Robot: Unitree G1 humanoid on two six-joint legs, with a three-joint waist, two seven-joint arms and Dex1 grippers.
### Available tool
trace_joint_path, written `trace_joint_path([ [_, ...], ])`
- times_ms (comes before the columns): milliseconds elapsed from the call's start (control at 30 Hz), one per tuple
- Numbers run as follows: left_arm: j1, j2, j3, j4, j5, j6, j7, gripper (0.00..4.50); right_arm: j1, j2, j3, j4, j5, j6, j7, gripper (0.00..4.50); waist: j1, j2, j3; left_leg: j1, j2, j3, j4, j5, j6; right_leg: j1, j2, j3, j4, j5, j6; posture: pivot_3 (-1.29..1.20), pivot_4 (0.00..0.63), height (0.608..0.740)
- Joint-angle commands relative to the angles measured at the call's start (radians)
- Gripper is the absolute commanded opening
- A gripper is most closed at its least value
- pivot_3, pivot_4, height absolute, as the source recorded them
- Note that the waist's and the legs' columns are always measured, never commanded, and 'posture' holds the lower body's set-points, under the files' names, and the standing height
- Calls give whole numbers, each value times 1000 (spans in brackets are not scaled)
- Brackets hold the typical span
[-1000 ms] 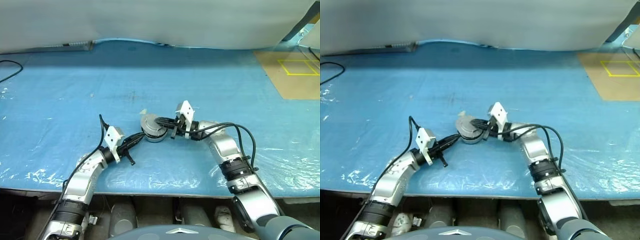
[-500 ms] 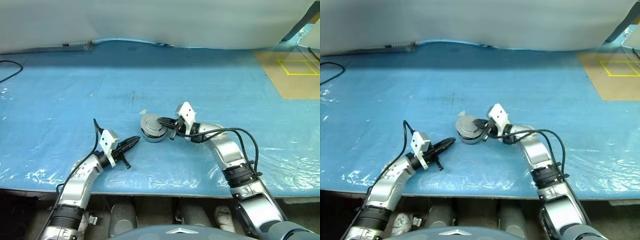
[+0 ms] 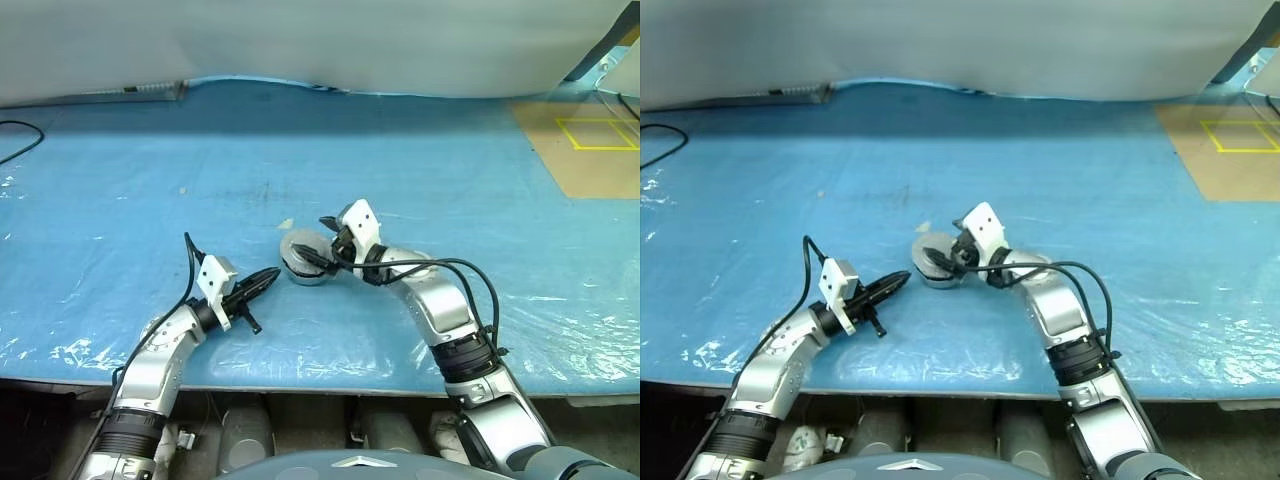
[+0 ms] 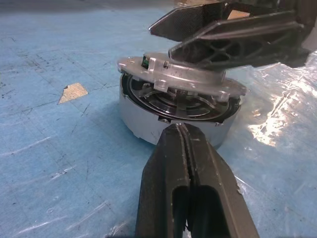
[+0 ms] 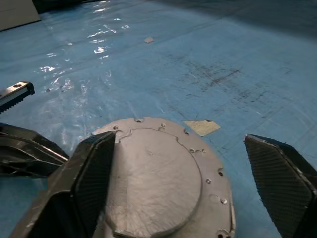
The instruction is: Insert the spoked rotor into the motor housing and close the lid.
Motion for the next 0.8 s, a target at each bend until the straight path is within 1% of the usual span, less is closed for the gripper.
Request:
trace_joint_path([
  [33, -11, 13, 20, -28, -12, 1, -2, 0, 8, 11, 15, -62, 16, 19, 3, 4455, 0, 0, 0, 0, 0, 0, 0, 0, 0, 0, 0, 0, 0, 0, 0, 0, 150, 740],
  [433, -12, 17, 14, -14, -3, 0, -4, 0, 41, 10, 29, -29, 20, 65, 7, 4455, 0, 0, 0, 0, 0, 0, 0, 0, 0, 0, 0, 0, 0, 0, 0, 0, 150, 740],
  [467, -13, 18, 15, -17, -4, 3, -5, 0, 43, 9, 30, -25, 19, 62, 7, 4087, 0, 0, 0, 0, 0, 0, 0, 0, 0, 0, 0, 0, 0, 0, 0, 0, 150, 740],
  [500, -14, 20, 16, -19, -6, 7, -5, 0, 43, 8, 31, -23, 18, 58, 8, 3858, 0, 0, 0, 0, 0, 0, 0, 0, 0, 0, 0, 0, 0, 0, 0, 0, 150, 740],
  [567, -16, 23, 18, -21, -8, 11, -6, 0, 43, 4, 34, -17, 7, 41, 4, 3166, 0, 0, 0, 1, 0, 0, 0, 0, 0, 0, 0, 0, 0, 0, 0, 0, 150, 740],
  [600, -17, 24, 17, -20, -6, 10, -6, 0, 43, 2, 36, -16, 1, 30, 3, 2925, 0, 0, 0, 1, 0, 0, 0, 0, 0, 0, 0, 0, 0, 0, 0, 0, 150, 740],
  [700, -19, 22, 14, -6, 0, 0, -8, 0, 38, -12, 45, -16, -24, -19, -1, 2925, 0, 0, 0, 1, 0, 0, 0, 0, 0, 0, 0, 0, 0, 0, 0, 0, 150, 740],
  [800, -19, 21, 12, -4, 1, -1, -9, 0, 25, -21, 41, -36, -26, -18, -5, 2925, 0, 0, 0, 0, 0, 0, 0, 0, 0, 0, 0, 0, 0, 0, 0, 0, 150, 740],
])
